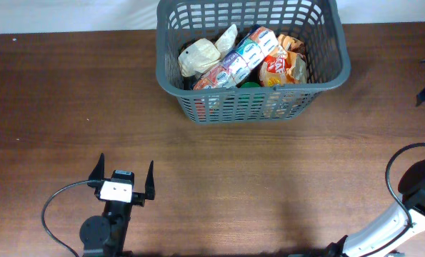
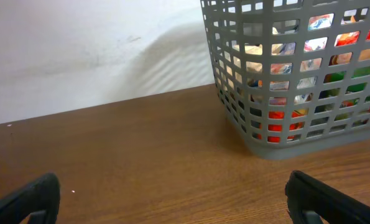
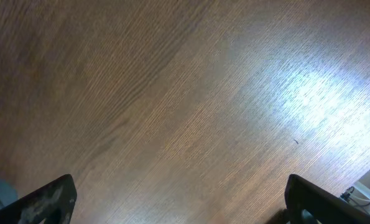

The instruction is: Pack container

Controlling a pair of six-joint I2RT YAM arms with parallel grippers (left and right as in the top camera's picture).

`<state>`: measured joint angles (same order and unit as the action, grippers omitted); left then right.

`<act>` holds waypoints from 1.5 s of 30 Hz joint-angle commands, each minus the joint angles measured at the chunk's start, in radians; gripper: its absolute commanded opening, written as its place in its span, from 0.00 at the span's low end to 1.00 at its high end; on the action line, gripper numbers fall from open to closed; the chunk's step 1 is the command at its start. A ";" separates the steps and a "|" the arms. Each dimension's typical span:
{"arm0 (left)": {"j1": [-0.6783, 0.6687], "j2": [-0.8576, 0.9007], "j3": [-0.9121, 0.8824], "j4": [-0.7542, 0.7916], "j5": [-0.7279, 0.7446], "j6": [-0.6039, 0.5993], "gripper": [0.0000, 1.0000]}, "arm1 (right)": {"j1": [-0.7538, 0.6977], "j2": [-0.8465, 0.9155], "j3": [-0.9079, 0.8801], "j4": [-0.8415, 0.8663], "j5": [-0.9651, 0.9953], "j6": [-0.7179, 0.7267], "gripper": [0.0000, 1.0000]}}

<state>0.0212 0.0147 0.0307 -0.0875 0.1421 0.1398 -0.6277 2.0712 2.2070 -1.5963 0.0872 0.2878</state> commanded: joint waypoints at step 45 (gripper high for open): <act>0.006 -0.010 -0.011 -0.002 -0.011 0.019 0.99 | 0.024 -0.105 -0.005 0.188 0.002 0.006 0.99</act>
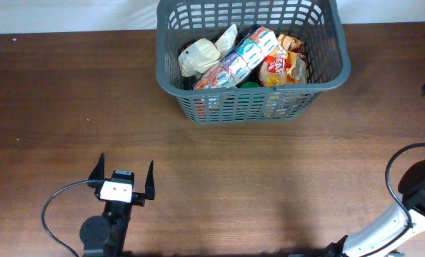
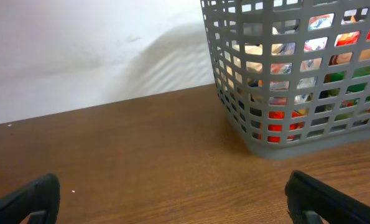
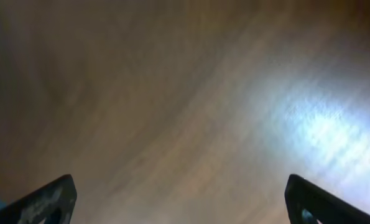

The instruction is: Pack container

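A grey slatted basket (image 1: 168,75) stands at the table's back middle and shows again through its wall in the left wrist view (image 2: 253,134). Inside lie a cream bag (image 1: 198,57), a long white, orange and blue packet (image 1: 241,56), an orange snack bag (image 1: 285,68) and something green (image 1: 249,84). My left gripper (image 1: 124,171) rests open near the front left, far from the basket, with nothing between its fingers (image 2: 172,202). My right gripper (image 3: 181,199) is open over bare wood; that view is blurred.
The brown wooden table (image 1: 269,178) fills the view, with a white wall (image 2: 79,50) behind it. A dark part of the right arm shows at the right edge. Cables (image 1: 394,175) loop at the front right.
The right wrist view has gone blurred and its patch of wood has shifted; the dark part at the overhead's right edge sits slightly higher. The left gripper and the basket are unchanged.
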Controlling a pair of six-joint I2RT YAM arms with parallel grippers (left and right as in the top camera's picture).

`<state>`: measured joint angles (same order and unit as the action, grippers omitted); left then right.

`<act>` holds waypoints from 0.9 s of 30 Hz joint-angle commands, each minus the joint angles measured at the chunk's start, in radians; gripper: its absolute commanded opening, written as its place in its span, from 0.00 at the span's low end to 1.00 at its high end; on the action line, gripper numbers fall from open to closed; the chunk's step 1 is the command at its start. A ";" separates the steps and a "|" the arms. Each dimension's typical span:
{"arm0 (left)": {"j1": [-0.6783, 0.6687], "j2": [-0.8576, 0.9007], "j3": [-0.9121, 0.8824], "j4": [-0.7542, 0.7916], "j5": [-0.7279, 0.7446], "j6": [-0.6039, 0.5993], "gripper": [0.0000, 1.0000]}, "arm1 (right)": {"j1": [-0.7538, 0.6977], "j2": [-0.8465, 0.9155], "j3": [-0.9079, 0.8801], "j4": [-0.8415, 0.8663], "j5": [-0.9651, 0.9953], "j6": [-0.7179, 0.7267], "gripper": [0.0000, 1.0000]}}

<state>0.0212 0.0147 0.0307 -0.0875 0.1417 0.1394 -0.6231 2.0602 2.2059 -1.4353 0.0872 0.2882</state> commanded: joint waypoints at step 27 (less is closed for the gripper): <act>0.006 -0.010 -0.011 -0.003 -0.010 0.020 0.99 | 0.369 -0.971 -0.727 0.823 0.002 0.006 0.99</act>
<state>0.0212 0.0147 0.0303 -0.0879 0.1417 0.1398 -0.2916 1.1835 1.5600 -0.6170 0.0875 0.2886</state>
